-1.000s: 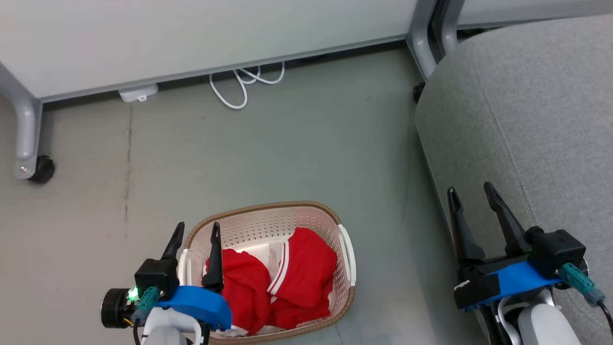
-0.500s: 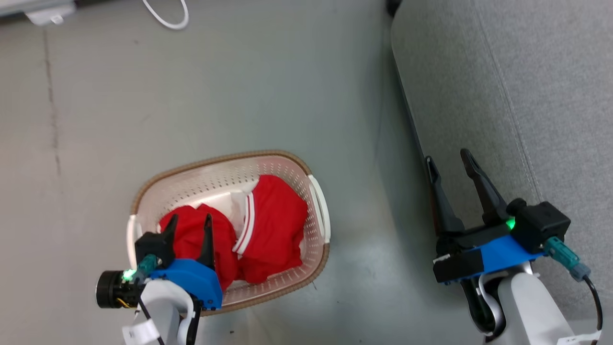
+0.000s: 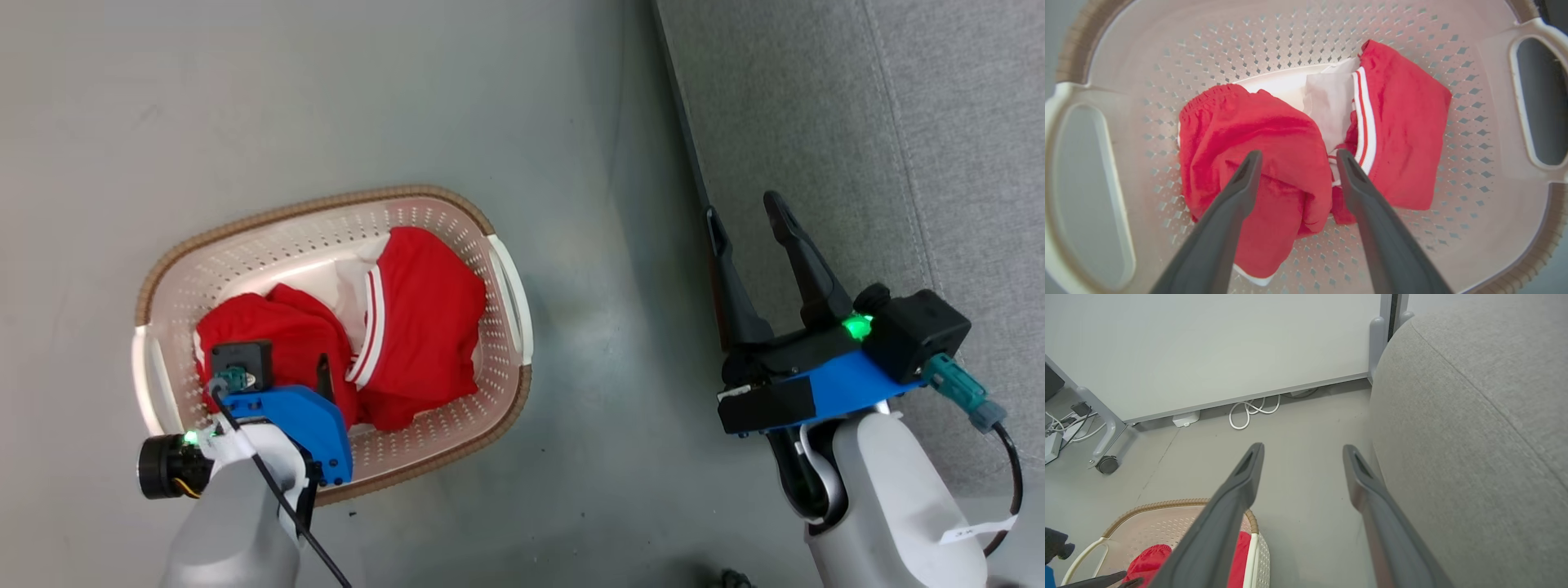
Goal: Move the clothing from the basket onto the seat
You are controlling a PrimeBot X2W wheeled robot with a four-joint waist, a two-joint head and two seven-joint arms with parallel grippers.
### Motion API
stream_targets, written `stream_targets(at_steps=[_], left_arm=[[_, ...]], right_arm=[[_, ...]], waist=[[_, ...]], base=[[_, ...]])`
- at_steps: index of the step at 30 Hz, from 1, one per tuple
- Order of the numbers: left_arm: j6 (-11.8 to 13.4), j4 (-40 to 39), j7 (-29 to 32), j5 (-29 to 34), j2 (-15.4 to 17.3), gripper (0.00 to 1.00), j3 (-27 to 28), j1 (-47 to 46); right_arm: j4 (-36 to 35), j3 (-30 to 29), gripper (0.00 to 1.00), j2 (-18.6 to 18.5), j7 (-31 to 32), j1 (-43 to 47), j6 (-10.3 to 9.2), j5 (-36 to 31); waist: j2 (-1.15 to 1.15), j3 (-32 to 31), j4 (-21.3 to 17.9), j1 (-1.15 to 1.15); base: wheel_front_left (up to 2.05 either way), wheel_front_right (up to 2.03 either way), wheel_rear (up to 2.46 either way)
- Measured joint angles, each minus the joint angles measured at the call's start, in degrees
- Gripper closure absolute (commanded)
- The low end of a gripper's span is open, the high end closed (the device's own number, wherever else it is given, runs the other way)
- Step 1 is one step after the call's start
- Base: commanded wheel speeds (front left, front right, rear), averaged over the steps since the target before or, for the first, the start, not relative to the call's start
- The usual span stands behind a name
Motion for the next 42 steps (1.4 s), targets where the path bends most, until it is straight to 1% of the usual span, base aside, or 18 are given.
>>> stream_targets(at_steps=[5, 12, 17, 23, 30, 31, 32, 34, 42], left_arm=[[1.0, 2.8, 3.3, -1.0, 0.5, 0.00, 0.6, -2.6], [1.1, 5.6, 6.6, -3.1, 0.5, 0.00, 1.4, -4.5], [1.8, 6.9, 7.3, -4.0, 0.6, 0.00, 2.0, -5.8], [1.9, 7.3, 7.5, -5.0, 1.5, 0.00, 2.5, -6.4], [2.9, 6.3, 6.0, -5.3, 2.1, 0.00, 2.3, -6.5], [2.9, 6.0, 5.6, -5.3, 2.3, 0.02, 2.3, -6.5], [2.9, 5.7, 5.5, -5.3, 2.4, 0.51, 2.2, -6.5], [2.8, 5.0, 4.9, -5.3, 2.5, 1.00, 2.1, -6.4], [2.5, 4.2, 5.5, -5.9, 2.6, 1.00, 1.4, -6.1]], right_arm=[[-0.9, 0.5, 0.00, 0.0, 0.0, -1.2, 0.00, 1.0], [-1.4, 1.3, 0.00, 0.0, -0.1, -2.0, 0.00, 1.6], [-1.8, 1.8, 0.00, 0.0, -0.1, -2.1, 0.00, 2.0], [-2.3, 2.1, 0.00, 0.0, -0.1, -2.1, 0.00, 2.3], [-2.6, 2.1, 0.00, 0.0, -0.1, -2.1, 0.00, 2.5], [-2.7, 2.1, 0.00, 0.0, -0.1, -2.1, 0.00, 2.6], [-2.7, 2.2, 0.00, 0.0, -0.1, -2.1, 0.00, 2.7], [-2.8, 2.2, 0.00, 0.0, -0.1, -2.1, 0.00, 2.9], [-2.7, 2.0, 0.00, 0.0, -0.1, -2.0, 0.00, 2.9]], waist=[[0.00, 2.8, -0.8, 0.00], [0.00, 5.2, -1.6, 0.00], [0.00, 6.5, -2.3, 0.00], [0.00, 8.1, -3.1, -0.01], [0.00, 8.9, -3.5, -0.01], [0.00, 9.0, -3.6, -0.01], [0.00, 9.0, -3.7, -0.01], [0.00, 9.1, -3.9, -0.01], [0.00, 8.7, -4.0, -0.01]], base=[[0.00, 0.00, 0.00], [0.00, 0.00, 0.00], [0.00, 0.00, 0.00], [0.00, 0.00, 0.00], [0.00, 0.00, 0.00], [0.00, 0.00, 0.00], [0.00, 0.00, 0.00], [0.00, 0.00, 0.00], [0.00, 0.00, 0.00]])
